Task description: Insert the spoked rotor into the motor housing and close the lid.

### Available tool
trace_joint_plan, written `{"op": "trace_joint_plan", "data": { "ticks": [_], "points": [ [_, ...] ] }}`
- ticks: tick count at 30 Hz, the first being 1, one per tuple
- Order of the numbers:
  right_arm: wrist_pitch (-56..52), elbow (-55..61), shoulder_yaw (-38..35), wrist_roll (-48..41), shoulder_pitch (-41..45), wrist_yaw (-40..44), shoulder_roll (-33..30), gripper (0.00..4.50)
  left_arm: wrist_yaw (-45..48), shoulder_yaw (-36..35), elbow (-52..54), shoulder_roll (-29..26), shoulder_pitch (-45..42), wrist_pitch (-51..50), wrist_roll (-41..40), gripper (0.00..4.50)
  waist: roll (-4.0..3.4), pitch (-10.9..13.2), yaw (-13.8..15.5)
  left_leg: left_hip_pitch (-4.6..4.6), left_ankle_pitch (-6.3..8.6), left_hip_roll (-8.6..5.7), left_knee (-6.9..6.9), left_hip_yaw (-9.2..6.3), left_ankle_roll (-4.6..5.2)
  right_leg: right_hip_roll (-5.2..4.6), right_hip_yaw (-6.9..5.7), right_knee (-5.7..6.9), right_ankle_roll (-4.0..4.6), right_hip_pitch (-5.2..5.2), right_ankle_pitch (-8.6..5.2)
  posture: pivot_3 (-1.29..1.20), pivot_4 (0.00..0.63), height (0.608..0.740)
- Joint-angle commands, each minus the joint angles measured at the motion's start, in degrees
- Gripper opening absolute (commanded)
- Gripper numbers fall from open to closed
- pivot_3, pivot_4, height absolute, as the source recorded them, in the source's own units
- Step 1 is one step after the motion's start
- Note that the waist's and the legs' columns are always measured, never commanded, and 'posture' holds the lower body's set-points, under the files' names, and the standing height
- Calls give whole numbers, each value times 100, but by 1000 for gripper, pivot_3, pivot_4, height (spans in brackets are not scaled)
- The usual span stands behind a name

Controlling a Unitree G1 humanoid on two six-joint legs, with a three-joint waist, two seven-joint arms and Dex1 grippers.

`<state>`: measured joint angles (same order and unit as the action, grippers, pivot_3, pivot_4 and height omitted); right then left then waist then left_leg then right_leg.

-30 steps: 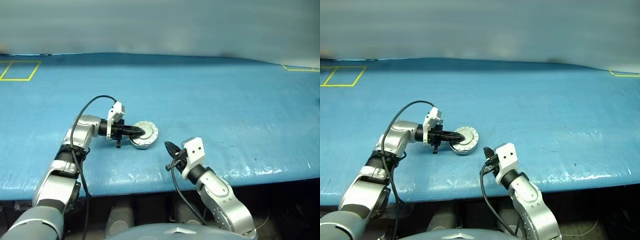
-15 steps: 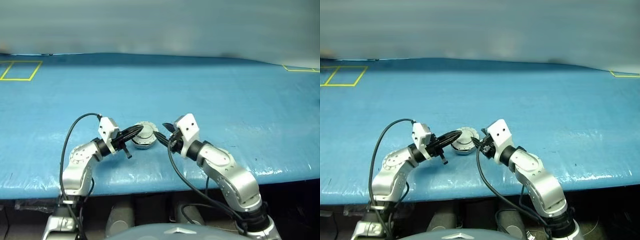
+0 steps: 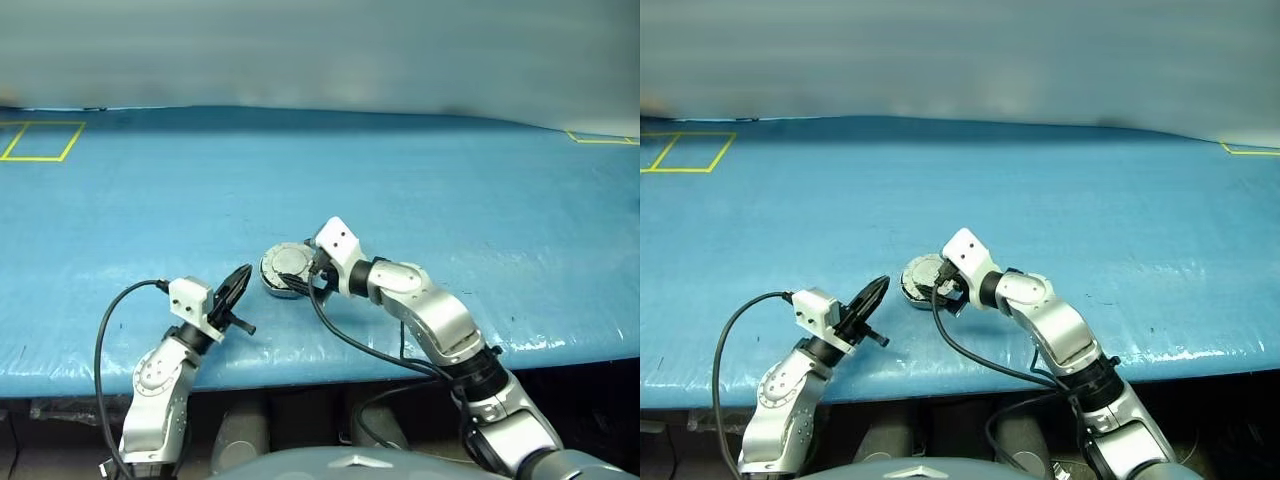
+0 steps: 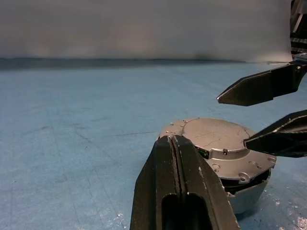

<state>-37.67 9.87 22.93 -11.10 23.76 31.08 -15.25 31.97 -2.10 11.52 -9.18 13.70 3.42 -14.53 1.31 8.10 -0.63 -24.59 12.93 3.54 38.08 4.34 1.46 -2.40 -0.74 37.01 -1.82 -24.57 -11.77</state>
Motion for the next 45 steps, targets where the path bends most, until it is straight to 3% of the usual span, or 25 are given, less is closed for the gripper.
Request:
{"op": "trace_joint_plan", "data": {
  "ticks": [1,10,16,26,36,45],
  "points": [
    [231,-236,15,115,150,121,56,4470,-54,123,204,23,27,190,-15,0,0,0,-2,1,0,0,0,0,0,0,0,0,0,0,0,0,150,740],
    [324,-641,85,292,85,309,143,4470,-90,198,164,-36,100,279,-78,0,-3,-2,-17,2,0,2,-6,3,0,1,0,0,1,-3,0,0,150,740],
    [401,-537,92,380,76,282,316,3069,-74,146,-5,-63,60,321,-96,0,-4,-3,-20,3,0,4,-6,6,0,0,1,0,0,-4,-1,0,150,740],
    [155,-152,185,649,150,113,377,3070,-153,58,-189,-73,26,457,-65,0,-5,-2,-55,1,0,6,-9,11,0,-2,-1,0,1,-10,-1,0,150,740],
    [-932,98,23,487,207,-170,724,3070,-146,-9,-272,-136,-48,458,-119,0,-5,-2,-67,1,1,7,-13,12,-1,-5,-3,-1,4,-12,-1,0,150,740],
    [-1250,164,13,477,148,-394,896,3070,-200,-21,-263,-167,-31,469,-132,0,-6,-2,-71,0,1,7,-15,13,-1,-8,-4,-1,5,-14,-1,0,150,740]
  ]
}}
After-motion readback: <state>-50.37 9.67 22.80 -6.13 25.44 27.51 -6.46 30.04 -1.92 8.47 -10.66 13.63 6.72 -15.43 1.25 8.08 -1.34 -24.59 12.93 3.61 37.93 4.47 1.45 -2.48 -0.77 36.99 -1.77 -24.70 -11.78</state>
